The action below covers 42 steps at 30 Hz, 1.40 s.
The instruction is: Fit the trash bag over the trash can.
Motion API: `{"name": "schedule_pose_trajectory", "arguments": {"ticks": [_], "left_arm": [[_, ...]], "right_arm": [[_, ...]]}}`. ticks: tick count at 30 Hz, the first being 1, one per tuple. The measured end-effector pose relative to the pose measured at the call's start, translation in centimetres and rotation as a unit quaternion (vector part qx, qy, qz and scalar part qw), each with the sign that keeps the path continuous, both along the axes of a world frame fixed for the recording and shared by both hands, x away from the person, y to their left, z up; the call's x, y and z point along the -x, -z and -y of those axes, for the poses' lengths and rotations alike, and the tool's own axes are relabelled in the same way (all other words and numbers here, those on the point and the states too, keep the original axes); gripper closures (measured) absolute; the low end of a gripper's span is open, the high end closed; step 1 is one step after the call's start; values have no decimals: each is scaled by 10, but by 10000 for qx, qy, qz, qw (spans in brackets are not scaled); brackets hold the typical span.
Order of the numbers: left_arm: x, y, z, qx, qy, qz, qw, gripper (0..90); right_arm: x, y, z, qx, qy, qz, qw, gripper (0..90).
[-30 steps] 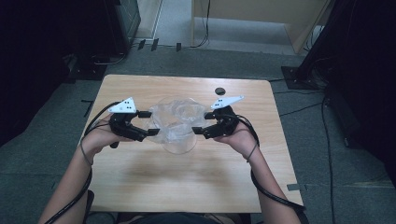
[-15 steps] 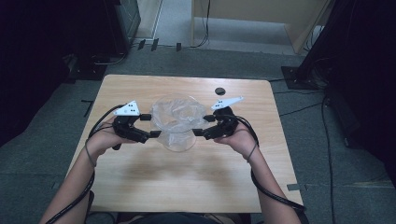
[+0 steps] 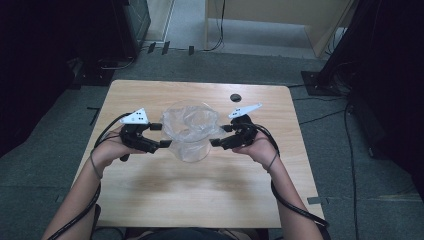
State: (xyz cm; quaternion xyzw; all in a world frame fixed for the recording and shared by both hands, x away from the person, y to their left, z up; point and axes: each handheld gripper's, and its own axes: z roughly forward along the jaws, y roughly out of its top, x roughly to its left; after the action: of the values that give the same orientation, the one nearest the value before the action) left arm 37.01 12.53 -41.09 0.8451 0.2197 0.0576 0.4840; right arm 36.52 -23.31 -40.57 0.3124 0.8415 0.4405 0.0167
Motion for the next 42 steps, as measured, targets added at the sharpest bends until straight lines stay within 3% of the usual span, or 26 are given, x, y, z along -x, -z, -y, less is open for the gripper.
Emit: {"name": "schedule_pose_trajectory", "arguments": {"ticks": [5,10,14,18,21,24,27,35,42], "left_arm": [[2,-13,-10,193,-41,118,9997,231],[4,-25,-18,470,-3,221,9987,233],[3,-31,-20,518,-224,402,9976,275],[-1,-29,-18,458,-452,438,9970,373],[-4,-25,-18,427,-561,434,9966,381],[-7,-23,-17,389,-628,495,9960,392],[-9,-22,-16,450,-663,471,9957,409],[-16,-22,-12,485,-686,472,9953,444],[-26,-19,-10,626,-786,357,9943,471]], "right_arm": [[2,-9,13,0,-110,89,9999,264],[3,-22,23,-149,-32,275,9995,318],[4,-30,33,-224,151,376,9989,347],[4,-39,40,-548,285,603,9963,376],[5,-42,41,-581,295,760,9950,378],[5,-43,40,-748,247,869,9931,385],[2,-41,38,-605,405,943,9929,397],[-8,-31,34,-645,801,816,9913,451],[-13,-29,25,-637,642,838,9924,460]]}}
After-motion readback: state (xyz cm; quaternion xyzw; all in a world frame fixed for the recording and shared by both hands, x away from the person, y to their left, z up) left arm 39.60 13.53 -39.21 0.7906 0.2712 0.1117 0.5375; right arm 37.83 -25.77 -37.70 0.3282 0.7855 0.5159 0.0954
